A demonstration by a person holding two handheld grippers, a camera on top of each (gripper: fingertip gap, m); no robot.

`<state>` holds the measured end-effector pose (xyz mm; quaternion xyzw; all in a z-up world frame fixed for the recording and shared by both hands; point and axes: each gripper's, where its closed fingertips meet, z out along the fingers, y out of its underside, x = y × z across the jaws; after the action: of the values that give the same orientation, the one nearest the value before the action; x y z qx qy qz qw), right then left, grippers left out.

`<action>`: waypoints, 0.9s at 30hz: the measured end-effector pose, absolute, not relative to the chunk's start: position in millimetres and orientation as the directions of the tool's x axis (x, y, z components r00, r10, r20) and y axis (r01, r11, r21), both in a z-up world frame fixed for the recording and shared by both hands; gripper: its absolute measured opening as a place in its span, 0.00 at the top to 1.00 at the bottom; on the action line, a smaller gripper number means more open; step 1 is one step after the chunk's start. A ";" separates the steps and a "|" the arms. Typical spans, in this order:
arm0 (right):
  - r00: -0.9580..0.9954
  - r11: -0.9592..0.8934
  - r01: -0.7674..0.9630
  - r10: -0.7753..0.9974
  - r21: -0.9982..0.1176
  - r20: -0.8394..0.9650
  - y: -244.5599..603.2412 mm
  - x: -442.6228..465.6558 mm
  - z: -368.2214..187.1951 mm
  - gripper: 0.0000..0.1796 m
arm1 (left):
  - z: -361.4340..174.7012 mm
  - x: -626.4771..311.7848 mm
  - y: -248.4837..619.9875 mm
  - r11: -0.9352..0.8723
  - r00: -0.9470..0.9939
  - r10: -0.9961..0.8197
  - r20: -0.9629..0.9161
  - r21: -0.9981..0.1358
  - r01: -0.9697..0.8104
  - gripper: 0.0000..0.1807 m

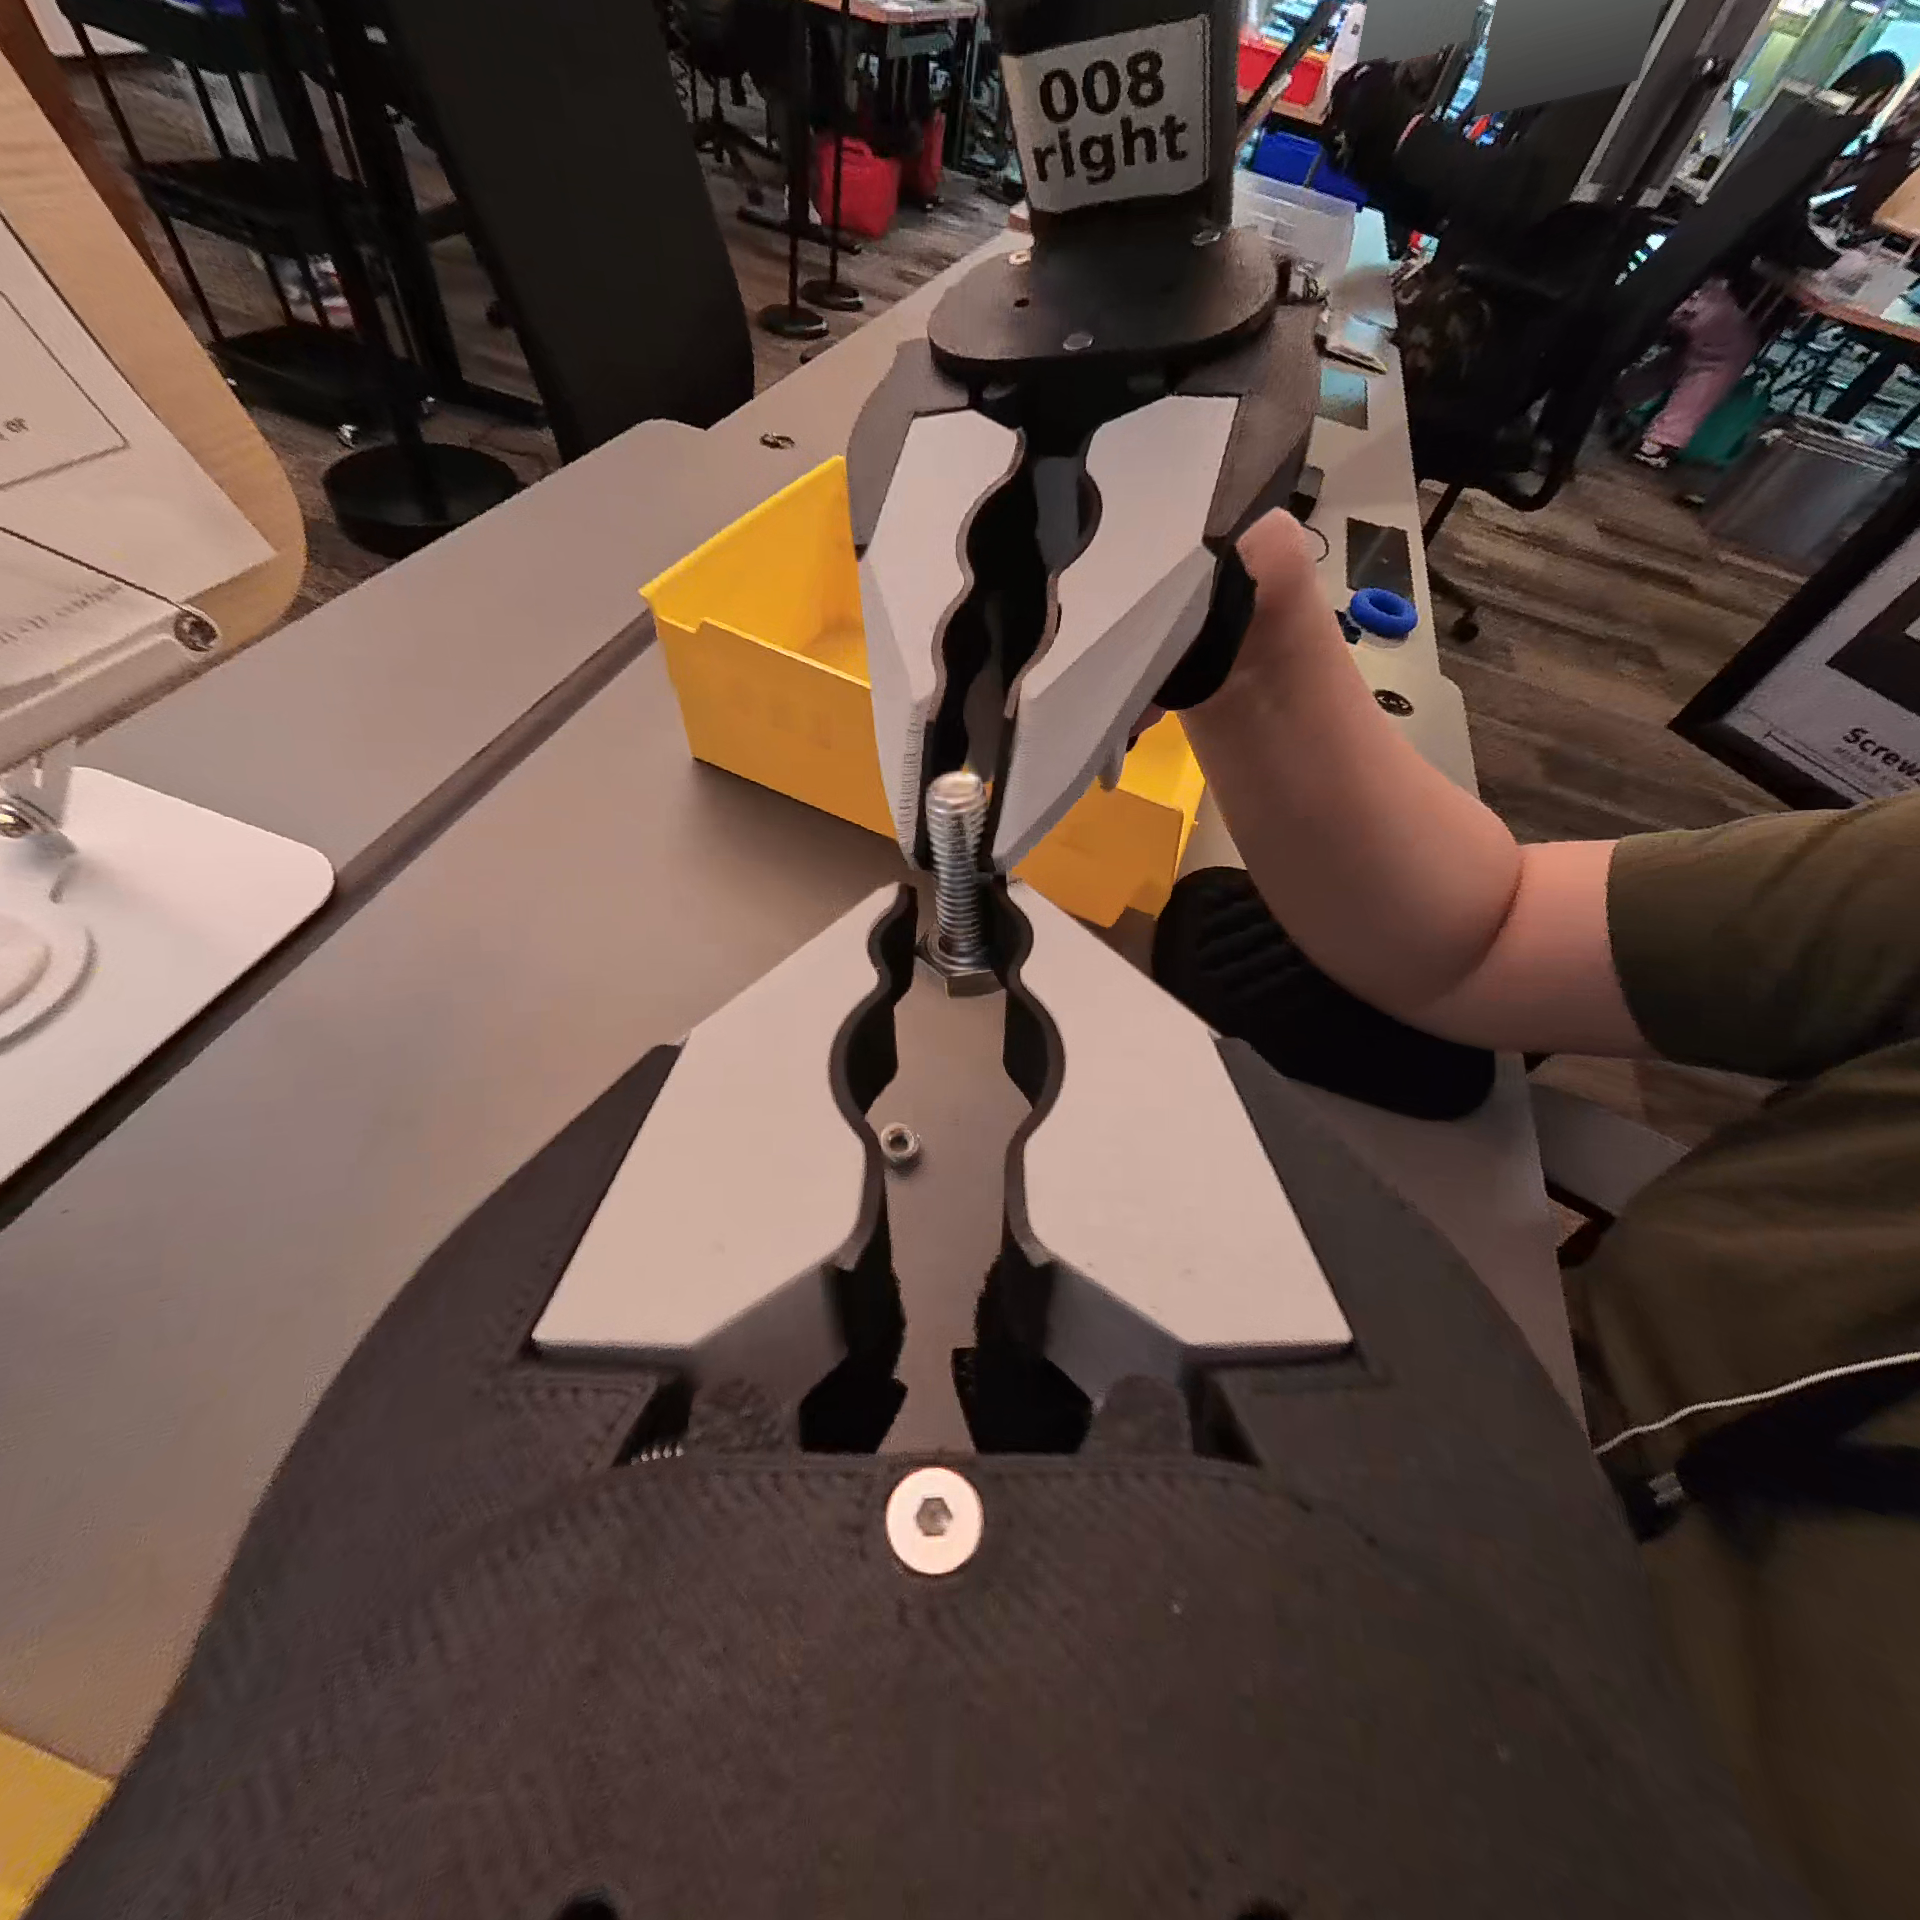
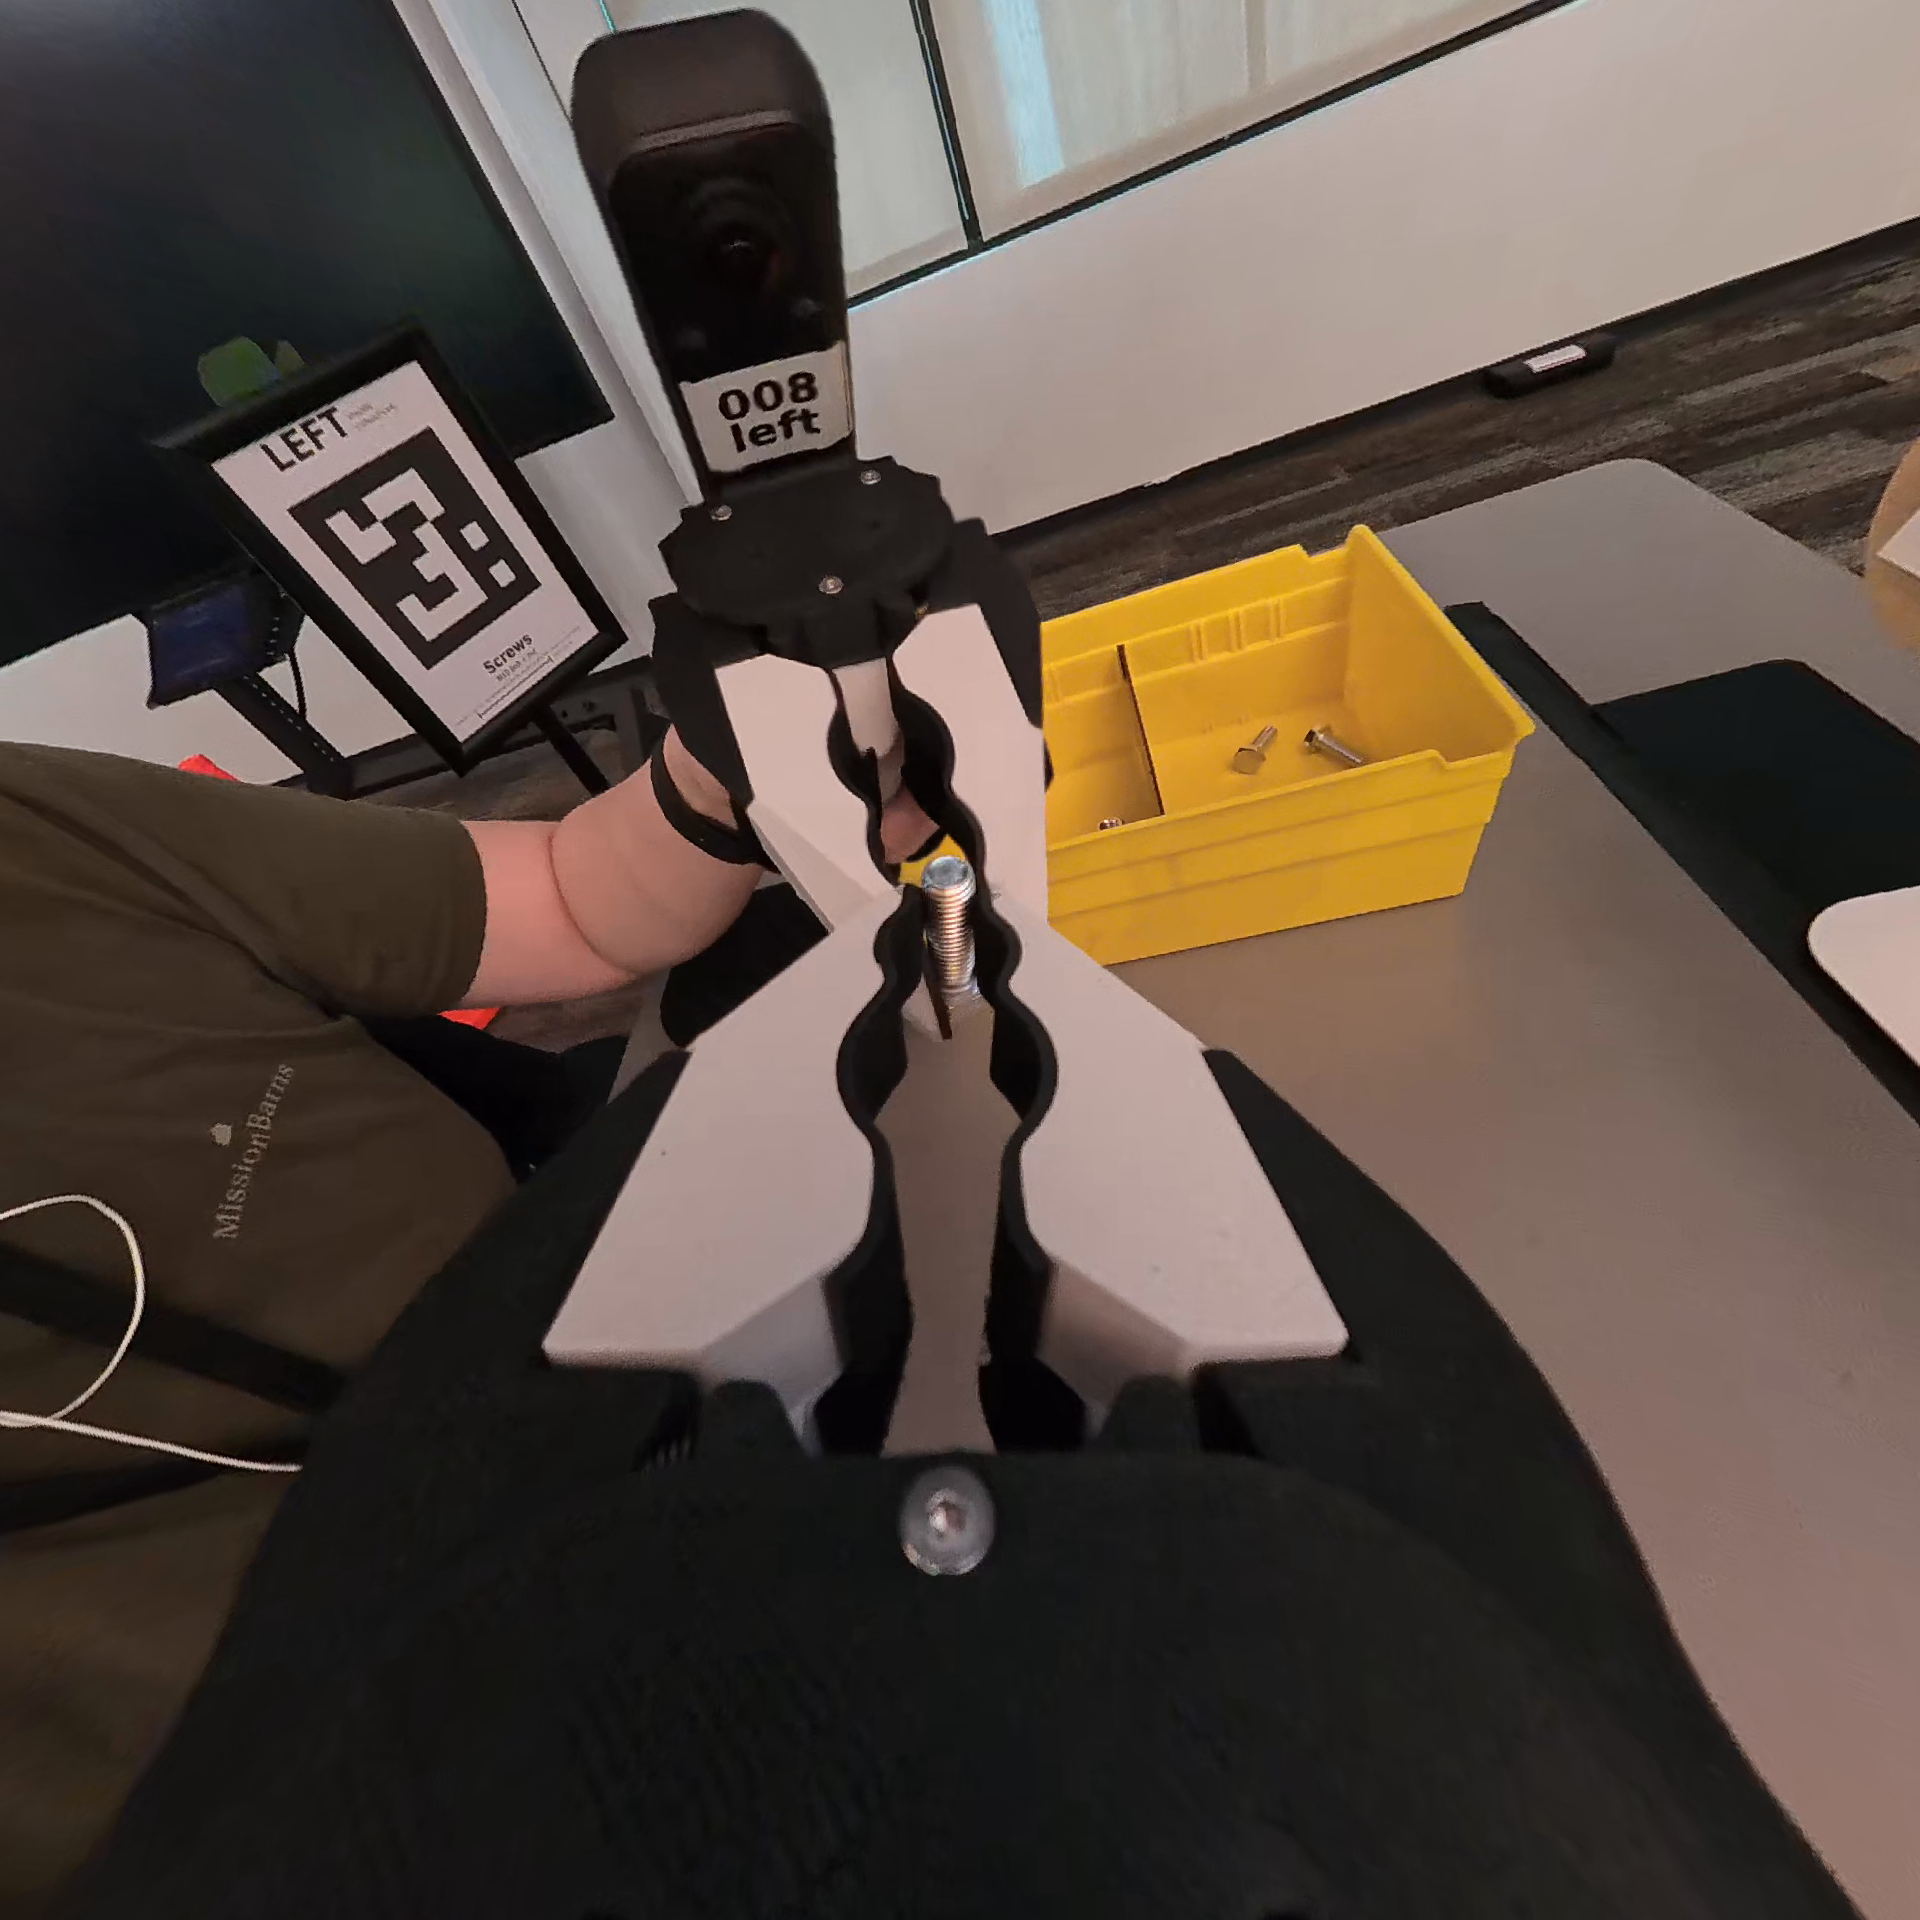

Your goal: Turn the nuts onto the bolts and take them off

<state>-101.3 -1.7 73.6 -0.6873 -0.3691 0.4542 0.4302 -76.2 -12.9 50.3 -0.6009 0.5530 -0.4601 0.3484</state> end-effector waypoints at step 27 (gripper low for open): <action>0.289 -0.159 0.835 0.941 -0.527 0.175 -19.1 -77.1 -64.6 0.85 | 129.6 -168.4 28.3 -0.086 0.073 -0.994 0.083 -0.996 -0.040 0.94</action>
<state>-77.1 -19.1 -64.6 -0.7549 -0.5882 0.0969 0.2733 -168.4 28.3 129.6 -0.5488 0.4709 -0.4916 0.4852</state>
